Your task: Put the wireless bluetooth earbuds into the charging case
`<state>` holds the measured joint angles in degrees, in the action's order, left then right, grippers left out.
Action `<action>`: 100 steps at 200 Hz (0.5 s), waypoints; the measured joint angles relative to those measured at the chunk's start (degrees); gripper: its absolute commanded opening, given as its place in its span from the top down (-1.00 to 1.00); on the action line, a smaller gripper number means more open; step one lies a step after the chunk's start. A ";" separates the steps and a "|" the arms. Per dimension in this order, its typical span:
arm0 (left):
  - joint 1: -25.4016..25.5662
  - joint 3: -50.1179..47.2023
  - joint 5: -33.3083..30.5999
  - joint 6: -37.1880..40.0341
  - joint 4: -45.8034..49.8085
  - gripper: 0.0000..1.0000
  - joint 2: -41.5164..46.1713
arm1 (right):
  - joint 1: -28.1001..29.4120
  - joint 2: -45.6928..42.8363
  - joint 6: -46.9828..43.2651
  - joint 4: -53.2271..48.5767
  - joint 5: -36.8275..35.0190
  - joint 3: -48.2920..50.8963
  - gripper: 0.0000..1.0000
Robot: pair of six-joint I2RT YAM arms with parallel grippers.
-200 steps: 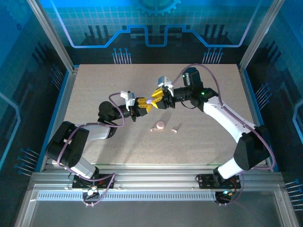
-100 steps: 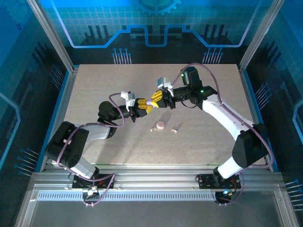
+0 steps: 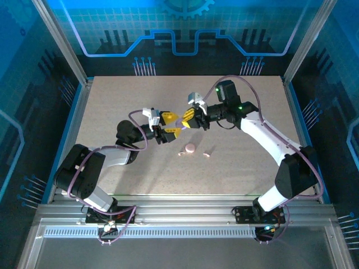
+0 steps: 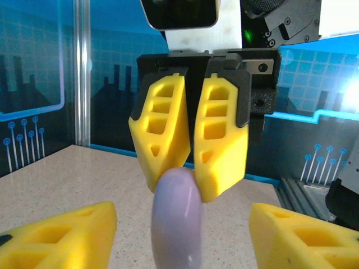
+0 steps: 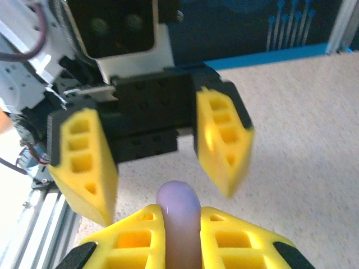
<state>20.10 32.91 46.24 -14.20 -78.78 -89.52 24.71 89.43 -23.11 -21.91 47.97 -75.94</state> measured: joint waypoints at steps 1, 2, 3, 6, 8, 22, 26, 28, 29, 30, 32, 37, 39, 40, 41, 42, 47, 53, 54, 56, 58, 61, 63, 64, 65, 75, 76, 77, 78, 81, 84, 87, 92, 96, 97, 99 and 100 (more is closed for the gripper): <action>0.00 -0.09 -0.17 0.02 0.02 -0.31 0.00 | -0.07 0.00 0.02 -0.09 -0.11 0.04 0.88; 0.00 -0.11 -0.24 0.04 0.02 -0.31 0.00 | -0.20 0.00 0.20 -0.20 -0.44 0.13 0.88; 0.00 -0.15 -0.31 0.09 0.02 -0.31 0.00 | -0.26 0.00 0.28 -0.24 -0.52 0.17 0.88; 0.00 -0.35 -0.66 0.17 0.00 -0.31 0.00 | -0.50 0.00 0.44 -0.52 -1.03 0.33 0.88; 0.00 -0.42 -0.85 0.20 0.02 -0.31 0.00 | -0.72 0.02 0.59 -0.76 -1.53 0.46 0.88; -0.02 -1.07 -2.36 0.63 0.09 -0.31 0.00 | -2.10 0.09 1.86 -2.34 -4.28 1.18 0.88; -0.04 -1.22 -2.78 0.63 0.07 -0.31 0.00 | -2.47 0.20 2.16 -2.82 -5.01 1.25 0.87; -0.07 -1.27 -2.97 0.66 0.11 -0.31 0.00 | -2.64 0.24 2.21 -3.10 -5.33 1.29 0.87; -0.07 -1.29 -3.02 0.66 0.13 -0.31 0.00 | -2.84 0.33 2.43 -3.28 -5.62 1.29 0.87; -0.07 -1.33 -3.15 0.66 0.17 -0.31 0.00 | -2.93 0.37 2.56 -3.34 -5.70 1.29 0.87; -0.07 -1.36 -3.30 0.70 0.24 -0.31 0.00 | -3.15 0.50 2.69 -3.69 -6.08 1.29 0.87; -0.09 -1.49 -3.87 0.74 0.35 -0.31 -0.04 | -3.78 0.90 3.30 -4.33 -7.15 1.29 0.87; -0.11 -1.51 -4.02 0.76 0.37 -0.31 -0.07 | -3.93 1.01 3.48 -4.50 -7.41 1.29 0.87; -0.11 -1.55 -4.13 0.76 0.44 -0.31 -0.07 | -4.09 1.14 3.50 -4.68 -7.76 1.29 0.86; -0.11 -1.57 -4.24 0.76 0.46 -0.31 -0.07 | -4.20 1.20 3.61 -4.74 -7.98 1.29 0.86; -0.11 -1.57 -4.31 0.76 0.48 -0.31 -0.07 | -4.31 1.31 3.74 -4.81 -8.15 1.31 0.86; -0.11 -1.70 -4.83 0.79 0.52 -0.30 -0.11 | -4.96 1.90 4.28 -5.51 -9.29 1.31 0.86; -0.11 -1.88 -5.42 0.79 0.66 -0.30 -0.20 | -5.68 2.62 5.07 -6.16 -10.38 1.31 0.85; -0.11 -1.92 -5.57 0.79 0.70 -0.30 -0.22 | -5.86 2.80 5.18 -6.27 -10.69 1.31 0.86; -0.11 -2.01 -5.77 0.79 0.76 -0.30 -0.22 | -6.10 3.02 5.33 -6.54 -11.10 1.36 0.86; -0.11 -2.05 -5.86 0.79 0.83 -0.30 -0.24 | -6.45 3.37 5.79 -6.75 -11.54 1.36 0.86; -0.11 -2.16 -6.21 0.79 0.96 -0.30 -0.33 | -6.82 3.76 6.03 -7.13 -12.22 1.40 0.85; -0.11 -2.23 -6.32 0.79 0.96 -0.30 -0.35 | -7.08 4.00 6.34 -7.32 -12.63 1.42 0.85; -0.11 -2.27 -6.49 0.79 0.96 -0.30 -0.37 | -7.28 4.20 6.62 -7.50 -12.96 1.46 0.85; -0.11 -2.29 -6.54 0.79 0.96 -0.30 -0.42 | -7.37 4.28 6.71 -7.56 -13.11 1.49 0.85; -0.11 -2.67 -7.61 0.79 1.36 -0.30 -0.66 | -8.83 5.55 7.76 -8.66 -15.19 1.77 0.84; -0.11 -2.71 -7.78 0.79 1.42 -0.30 -0.68 | -8.96 5.66 7.89 -8.76 -15.30 1.77 0.83; -0.11 -2.73 -7.89 0.81 1.46 -0.30 -0.68 | -9.20 5.86 8.11 -8.98 -15.52 1.79 0.84; -0.13 -2.80 -8.02 0.79 1.53 -0.30 -0.72 | -9.29 5.97 8.20 -9.11 -15.61 1.79 0.83; -0.13 -2.91 -8.33 0.81 1.68 -0.30 -0.79 | -9.77 6.38 8.44 -9.44 -16.15 1.81 0.83; -0.17 -2.99 -8.68 0.79 1.84 -0.30 -0.83 | -10.29 6.80 8.85 -9.81 -16.59 1.81 0.83; -0.17 -3.10 -9.03 0.81 1.99 -0.30 -0.90 | -10.75 7.21 9.11 -10.14 -17.09 1.81 0.83; -0.17 -3.21 -9.49 0.81 2.27 -0.30 -1.01 | -11.67 7.96 9.73 -10.71 -17.90 1.81 0.83; -0.17 -3.28 -9.90 0.81 2.51 -0.30 -1.14 | -12.35 8.48 9.99 -11.19 -18.47 1.81 0.83; -0.20 -3.30 -10.03 0.81 2.60 -0.30 -1.20 | -12.50 8.59 10.12 -11.26 -18.51 1.81 0.83; -0.22 -3.30 -10.19 0.81 2.64 -0.30 -1.22 | -12.85 8.87 10.32 -11.58 -18.86 1.81 0.83; -0.24 -3.32 -10.38 0.81 2.73 -0.30 -1.27 | -12.98 8.98 10.34 -11.61 -18.95 1.81 0.83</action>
<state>19.86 29.58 35.86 -13.39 -76.05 -90.78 11.73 98.41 -12.78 -33.52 29.02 -74.13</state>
